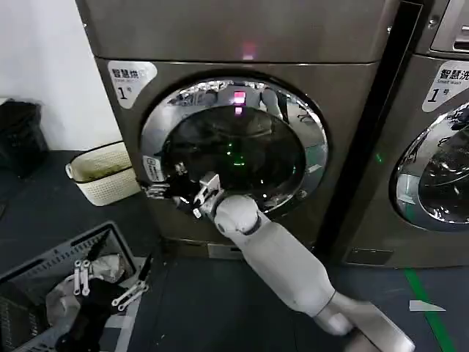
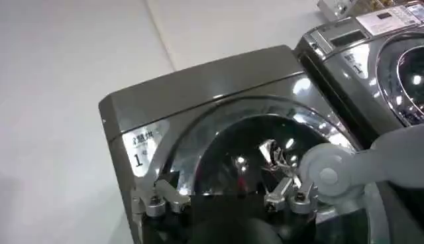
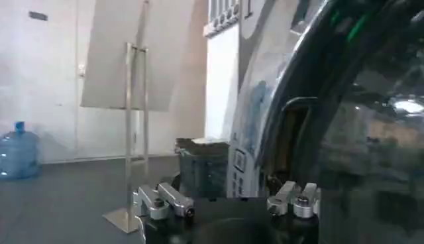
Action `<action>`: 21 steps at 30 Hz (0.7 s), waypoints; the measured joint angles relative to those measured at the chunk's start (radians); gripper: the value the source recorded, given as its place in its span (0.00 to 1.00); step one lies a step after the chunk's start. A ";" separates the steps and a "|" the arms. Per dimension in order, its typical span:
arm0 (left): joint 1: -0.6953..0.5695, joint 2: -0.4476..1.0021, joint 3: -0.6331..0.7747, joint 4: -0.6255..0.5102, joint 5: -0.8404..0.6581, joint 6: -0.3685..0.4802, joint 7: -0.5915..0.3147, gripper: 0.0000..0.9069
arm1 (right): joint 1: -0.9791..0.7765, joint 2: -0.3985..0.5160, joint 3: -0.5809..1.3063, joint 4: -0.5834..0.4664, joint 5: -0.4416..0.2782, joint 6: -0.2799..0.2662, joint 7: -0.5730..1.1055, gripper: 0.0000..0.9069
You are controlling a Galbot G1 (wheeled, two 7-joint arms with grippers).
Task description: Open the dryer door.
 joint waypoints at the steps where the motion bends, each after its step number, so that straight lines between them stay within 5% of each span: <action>1: -0.001 0.000 0.000 0.001 0.000 0.000 0.000 1.00 | 0.001 -0.001 0.000 0.000 0.001 0.001 -0.008 1.00; 21: -0.035 0.031 -0.103 0.036 -0.041 0.085 -0.022 1.00 | 0.026 -0.097 -0.025 0.089 0.126 -0.012 -0.204 1.00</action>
